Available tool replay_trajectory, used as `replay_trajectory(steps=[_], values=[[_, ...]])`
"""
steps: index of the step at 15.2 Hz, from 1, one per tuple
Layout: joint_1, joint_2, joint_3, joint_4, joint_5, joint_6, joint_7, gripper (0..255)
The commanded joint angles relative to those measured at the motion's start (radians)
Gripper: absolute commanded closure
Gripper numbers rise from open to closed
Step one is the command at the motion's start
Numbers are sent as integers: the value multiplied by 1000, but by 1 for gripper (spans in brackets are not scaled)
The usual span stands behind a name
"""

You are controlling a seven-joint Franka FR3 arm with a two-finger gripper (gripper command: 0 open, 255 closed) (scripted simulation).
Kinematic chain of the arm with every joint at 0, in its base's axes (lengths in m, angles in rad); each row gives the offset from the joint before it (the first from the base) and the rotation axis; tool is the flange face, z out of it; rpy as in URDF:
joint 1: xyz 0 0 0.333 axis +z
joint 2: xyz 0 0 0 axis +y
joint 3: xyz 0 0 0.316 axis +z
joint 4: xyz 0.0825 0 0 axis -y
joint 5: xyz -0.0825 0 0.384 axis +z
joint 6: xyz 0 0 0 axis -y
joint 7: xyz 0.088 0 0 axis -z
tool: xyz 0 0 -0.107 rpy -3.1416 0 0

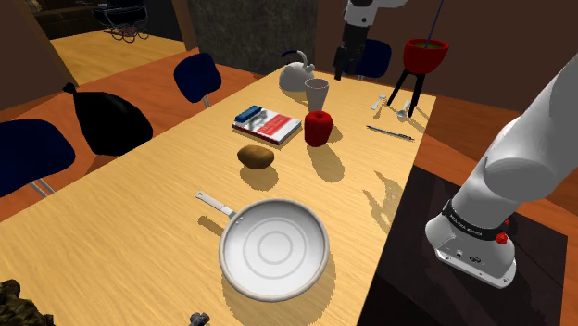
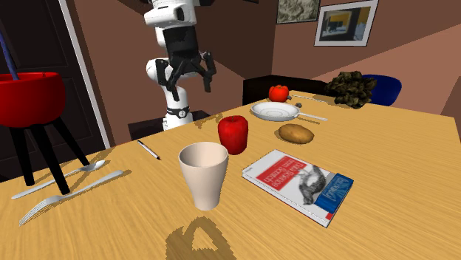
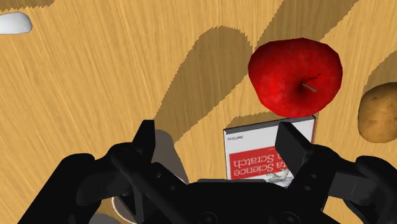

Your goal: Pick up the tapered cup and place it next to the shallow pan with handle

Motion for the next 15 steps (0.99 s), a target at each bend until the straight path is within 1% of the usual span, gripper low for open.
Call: replay_trajectory(steps=[1,4,8,14,15], values=[[-8,81,-16,60,27,15,-36,0],[-24,202,-32,169,72,16,-83,0],[-60,367,-39,336,132,-2,-136,0],[-138,629,-27,650,207,-71,-181,0],[-137,632,-25,642,208,-60,-182,0]])
